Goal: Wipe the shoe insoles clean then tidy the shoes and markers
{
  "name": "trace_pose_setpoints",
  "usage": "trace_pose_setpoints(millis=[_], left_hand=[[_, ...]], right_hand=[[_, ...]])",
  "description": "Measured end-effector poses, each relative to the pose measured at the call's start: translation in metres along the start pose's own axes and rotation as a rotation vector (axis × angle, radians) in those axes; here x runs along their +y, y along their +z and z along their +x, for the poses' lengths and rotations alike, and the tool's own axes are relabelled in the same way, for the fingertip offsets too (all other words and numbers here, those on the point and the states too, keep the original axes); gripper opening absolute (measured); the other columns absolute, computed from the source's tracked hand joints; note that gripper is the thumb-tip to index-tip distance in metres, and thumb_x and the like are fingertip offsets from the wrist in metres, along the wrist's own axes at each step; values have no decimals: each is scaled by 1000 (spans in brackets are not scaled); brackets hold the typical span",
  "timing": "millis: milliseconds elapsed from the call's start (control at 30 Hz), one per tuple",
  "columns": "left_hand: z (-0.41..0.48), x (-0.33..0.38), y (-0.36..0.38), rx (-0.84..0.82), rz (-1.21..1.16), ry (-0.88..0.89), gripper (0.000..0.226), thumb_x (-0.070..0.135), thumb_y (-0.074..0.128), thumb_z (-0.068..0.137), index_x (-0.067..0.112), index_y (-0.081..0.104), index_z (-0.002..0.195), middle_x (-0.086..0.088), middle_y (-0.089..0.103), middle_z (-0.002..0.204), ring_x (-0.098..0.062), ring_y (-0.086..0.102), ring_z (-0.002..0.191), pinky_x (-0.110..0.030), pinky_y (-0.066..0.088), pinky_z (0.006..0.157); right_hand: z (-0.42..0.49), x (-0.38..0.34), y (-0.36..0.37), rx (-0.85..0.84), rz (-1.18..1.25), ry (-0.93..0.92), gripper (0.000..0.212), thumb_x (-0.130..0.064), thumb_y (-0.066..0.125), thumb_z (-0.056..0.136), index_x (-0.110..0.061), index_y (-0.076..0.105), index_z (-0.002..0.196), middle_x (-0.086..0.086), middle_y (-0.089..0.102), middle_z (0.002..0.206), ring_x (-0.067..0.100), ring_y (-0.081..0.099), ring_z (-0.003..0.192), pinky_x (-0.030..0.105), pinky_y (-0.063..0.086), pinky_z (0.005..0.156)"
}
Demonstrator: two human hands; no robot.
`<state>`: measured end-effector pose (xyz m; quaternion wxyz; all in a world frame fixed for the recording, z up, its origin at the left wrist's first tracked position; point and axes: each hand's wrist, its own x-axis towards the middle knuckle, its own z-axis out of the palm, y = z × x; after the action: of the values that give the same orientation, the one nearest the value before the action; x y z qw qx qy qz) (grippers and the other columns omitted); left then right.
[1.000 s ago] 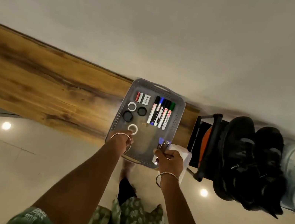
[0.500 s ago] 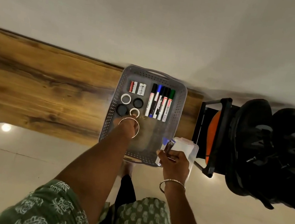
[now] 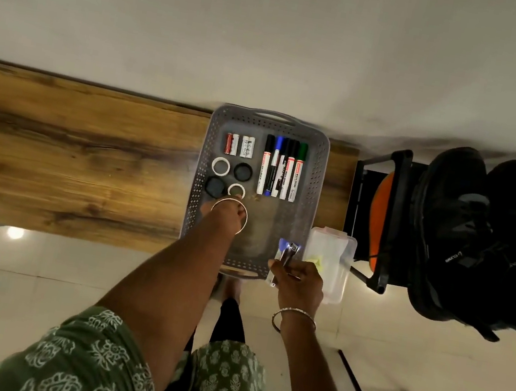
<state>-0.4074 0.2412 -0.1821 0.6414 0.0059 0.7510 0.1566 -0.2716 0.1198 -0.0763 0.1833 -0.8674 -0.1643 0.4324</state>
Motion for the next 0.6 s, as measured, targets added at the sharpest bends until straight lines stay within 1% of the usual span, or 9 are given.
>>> trace_pose_setpoints(millis=[67, 100, 200, 267, 300, 367, 433, 533, 600], left_hand=[[13, -1, -1, -62, -164, -49, 35, -2, 50, 97, 20, 50, 70, -13, 58, 85, -15, 52, 90, -22, 42, 96], [15, -5, -2, -82, -128, -20, 30, 2, 54, 97, 19, 53, 72, -19, 62, 91, -18, 53, 86, -30, 44, 95], [14, -11, -7, 22, -301, -61, 7, 13, 65, 95, 13, 60, 98, -7, 62, 93, -19, 59, 79, -30, 51, 65], [3, -16, -9, 15, -279, -19, 23, 15, 68, 93, 12, 60, 114, -6, 66, 101, -20, 64, 84, -27, 51, 57], [-2, -18, -12, 31, -246, 14, 20, 12, 68, 92, 11, 62, 111, -7, 68, 100, -19, 66, 80, -23, 52, 53], [-15, -25, -17, 47, -116, 75, 6, 6, 61, 94, 10, 61, 90, -7, 63, 84, -12, 63, 59, -16, 48, 42], [-27, -30, -21, 38, -20, 135, 17, -1, 60, 93, 10, 58, 80, -9, 59, 75, -14, 59, 46, -16, 44, 38], [-38, -46, -29, 75, 142, 246, 17, 4, 71, 81, 17, 65, 72, -11, 69, 74, -21, 64, 54, -30, 57, 56], [-48, -51, -35, 113, 272, 313, 20, 7, 69, 82, 21, 67, 68, -1, 67, 67, -2, 61, 44, -18, 55, 54]], right_hand=[[0, -2, 7, 3, -19, 1, 28, -29, 88, 68, -22, 63, 77, -11, 69, 69, 15, 69, 75, 33, 54, 84], [1, -3, 10, 11, -38, -2, 28, -30, 88, 68, -20, 65, 81, -8, 72, 73, 16, 70, 78, 31, 53, 84], [6, -15, 19, 50, -111, -5, 26, -30, 83, 72, -17, 66, 86, 0, 74, 81, 23, 69, 85, 28, 48, 78], [10, -25, 25, 55, -205, -21, 24, -31, 78, 77, -14, 69, 91, 6, 74, 87, 27, 68, 87, 27, 45, 74], [13, -28, 30, 48, -261, -37, 27, -32, 77, 79, -12, 69, 95, 8, 74, 91, 29, 68, 89, 27, 45, 73], [17, -31, 41, 45, -358, -58, 34, -35, 76, 80, -11, 67, 103, 11, 73, 97, 32, 68, 92, 32, 51, 76], [22, -31, 50, 56, -452, -69, 38, -36, 74, 82, -11, 64, 107, 12, 72, 101, 34, 69, 93, 39, 56, 79], [29, -29, 56, 61, -560, -81, 34, -32, 72, 85, -11, 63, 111, 13, 71, 106, 34, 70, 97, 42, 57, 80], [35, -26, 58, 64, -598, -91, 30, -28, 69, 89, -10, 62, 112, 13, 71, 108, 34, 69, 99, 42, 57, 80]])
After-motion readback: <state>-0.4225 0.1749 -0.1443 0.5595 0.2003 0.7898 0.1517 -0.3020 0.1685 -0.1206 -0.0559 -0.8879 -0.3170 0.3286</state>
